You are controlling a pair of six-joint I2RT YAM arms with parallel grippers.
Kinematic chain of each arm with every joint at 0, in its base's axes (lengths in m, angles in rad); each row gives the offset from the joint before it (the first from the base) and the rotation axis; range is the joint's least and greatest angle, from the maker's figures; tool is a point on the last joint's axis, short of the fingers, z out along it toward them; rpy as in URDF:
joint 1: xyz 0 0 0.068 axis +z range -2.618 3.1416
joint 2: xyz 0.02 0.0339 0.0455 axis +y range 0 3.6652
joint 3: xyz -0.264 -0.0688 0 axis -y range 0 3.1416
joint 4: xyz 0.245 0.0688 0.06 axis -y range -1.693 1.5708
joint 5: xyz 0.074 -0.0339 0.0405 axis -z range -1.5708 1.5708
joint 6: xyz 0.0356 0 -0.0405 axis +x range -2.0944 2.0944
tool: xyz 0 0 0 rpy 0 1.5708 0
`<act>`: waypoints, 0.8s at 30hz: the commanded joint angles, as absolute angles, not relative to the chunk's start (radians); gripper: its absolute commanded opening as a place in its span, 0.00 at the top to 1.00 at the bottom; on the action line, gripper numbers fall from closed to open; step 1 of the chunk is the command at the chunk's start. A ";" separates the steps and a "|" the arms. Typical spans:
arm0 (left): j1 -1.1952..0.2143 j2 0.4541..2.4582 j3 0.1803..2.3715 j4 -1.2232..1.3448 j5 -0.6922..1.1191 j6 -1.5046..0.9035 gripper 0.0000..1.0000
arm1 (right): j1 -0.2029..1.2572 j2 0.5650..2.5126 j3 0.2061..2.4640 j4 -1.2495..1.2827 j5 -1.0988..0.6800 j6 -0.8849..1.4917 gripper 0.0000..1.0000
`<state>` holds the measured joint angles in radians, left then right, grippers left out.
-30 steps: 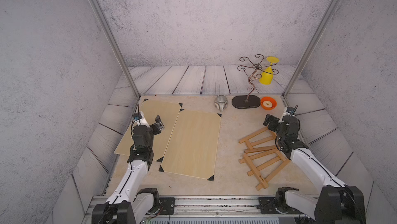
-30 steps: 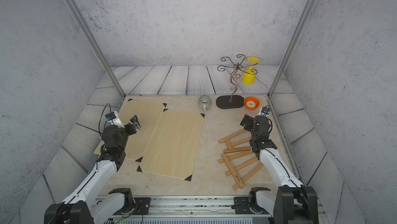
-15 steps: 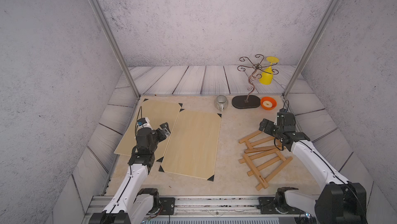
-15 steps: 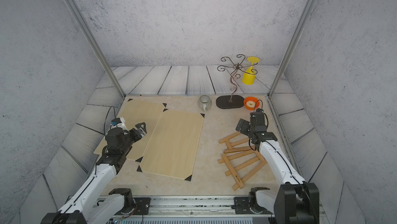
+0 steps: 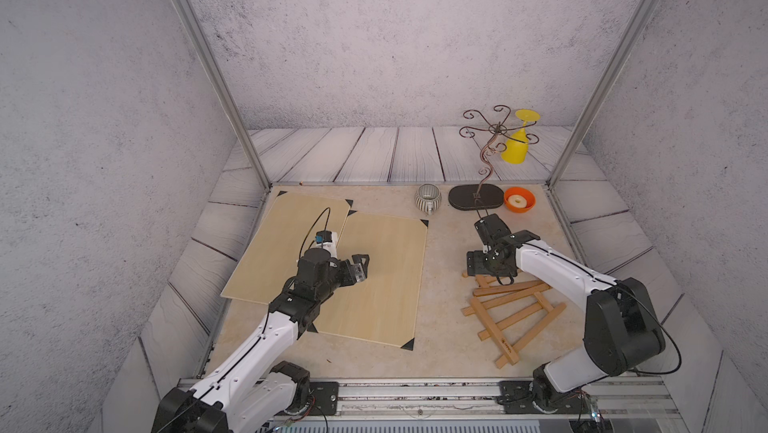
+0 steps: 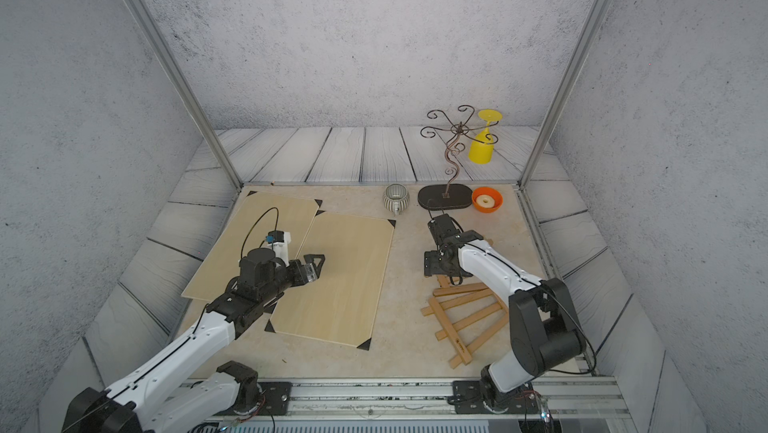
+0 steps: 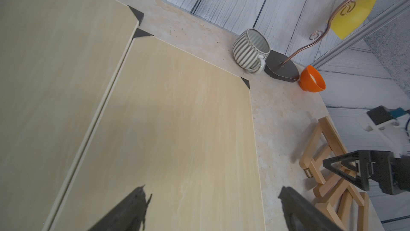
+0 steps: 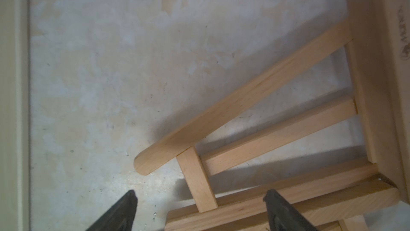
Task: Assemble the easel
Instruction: Pick up the easel at the center of the board.
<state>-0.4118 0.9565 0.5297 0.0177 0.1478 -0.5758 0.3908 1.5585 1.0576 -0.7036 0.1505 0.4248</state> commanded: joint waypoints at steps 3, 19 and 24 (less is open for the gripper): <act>-0.469 0.975 0.575 -0.018 0.142 -0.545 0.03 | 0.397 1.642 1.090 -0.769 0.138 0.388 0.19; -0.535 1.016 0.594 -0.012 0.107 -0.528 0.03 | 0.400 1.813 1.155 -0.699 0.078 0.348 0.48; -0.538 1.026 0.596 -0.006 0.112 -0.529 0.03 | 0.400 1.829 1.157 -0.671 0.074 0.339 0.58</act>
<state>-0.5270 1.0225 0.5678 -0.0055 0.1196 -0.5419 0.3946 1.7878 1.1477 -0.6979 0.0967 0.3466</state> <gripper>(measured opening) 0.967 0.424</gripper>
